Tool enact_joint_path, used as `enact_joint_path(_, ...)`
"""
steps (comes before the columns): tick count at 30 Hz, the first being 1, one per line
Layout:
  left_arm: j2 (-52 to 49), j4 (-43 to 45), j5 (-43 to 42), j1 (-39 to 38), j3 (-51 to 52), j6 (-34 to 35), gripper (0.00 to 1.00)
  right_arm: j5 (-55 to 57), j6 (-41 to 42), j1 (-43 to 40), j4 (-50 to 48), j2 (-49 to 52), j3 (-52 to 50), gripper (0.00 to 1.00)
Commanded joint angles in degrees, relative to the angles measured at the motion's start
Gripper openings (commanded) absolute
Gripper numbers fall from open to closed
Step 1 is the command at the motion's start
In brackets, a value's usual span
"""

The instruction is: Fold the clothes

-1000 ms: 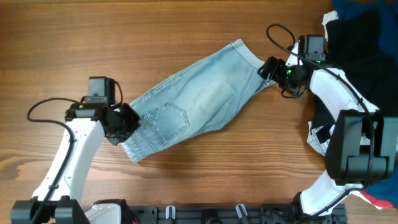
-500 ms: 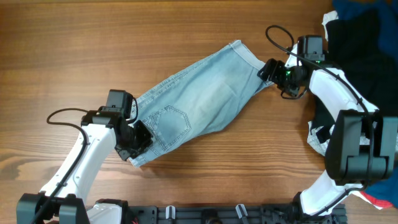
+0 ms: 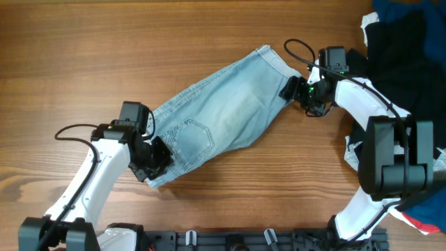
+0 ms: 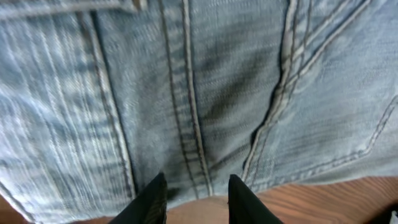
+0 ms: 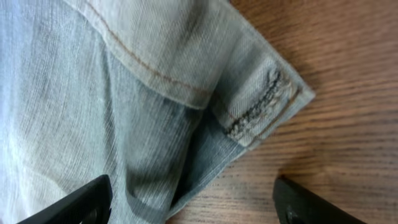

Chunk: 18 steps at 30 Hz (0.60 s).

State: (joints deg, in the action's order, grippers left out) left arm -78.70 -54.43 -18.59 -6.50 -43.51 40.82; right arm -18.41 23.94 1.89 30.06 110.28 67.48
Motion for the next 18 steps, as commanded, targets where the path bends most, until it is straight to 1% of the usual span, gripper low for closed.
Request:
enact_joint_path(1,2.0,-2.0,-3.0,-0.4,-0.9,0.3,0.32,-0.1,0.3,0.2,-1.5,1.5,-0.8,0.83)
enact_joint_path(5,2.2,-5.7,-3.0,-0.4,-0.9,-0.1,0.31,0.0,1.7,0.2,-3.1,1.5,-0.8,0.82)
enact_joint_path(7,2.2,-6.9,-2.8,-0.4,-0.7,-0.1,0.32,-0.1,1.8,0.2,-3.8,1.5,-0.8,0.79)
enact_joint_path(8,2.2,-7.3,-2.8,-0.4,-0.7,-0.1,0.32,0.0,1.8,0.2,-4.2,1.5,-0.8,0.73)
enact_joint_path(12,2.2,-7.8,-2.8,-0.4,-0.7,-0.1,0.32,0.0,1.8,0.2,-4.8,1.5,-0.8,0.57)
enact_joint_path(13,2.2,-7.8,-2.8,-0.4,-0.7,-0.1,0.32,0.0,1.8,0.2,-4.9,1.5,-0.8,0.52)
enact_joint_path(17,2.1,-7.7,-0.1,-0.7,-0.5,0.0,0.33,0.0,1.8,0.2,-5.4,1.5,-0.8,0.36)
enact_joint_path(18,2.1,-7.5,0.0,-0.9,-0.3,0.0,0.32,0.0,1.8,0.2,-5.4,1.5,-0.8,0.30)
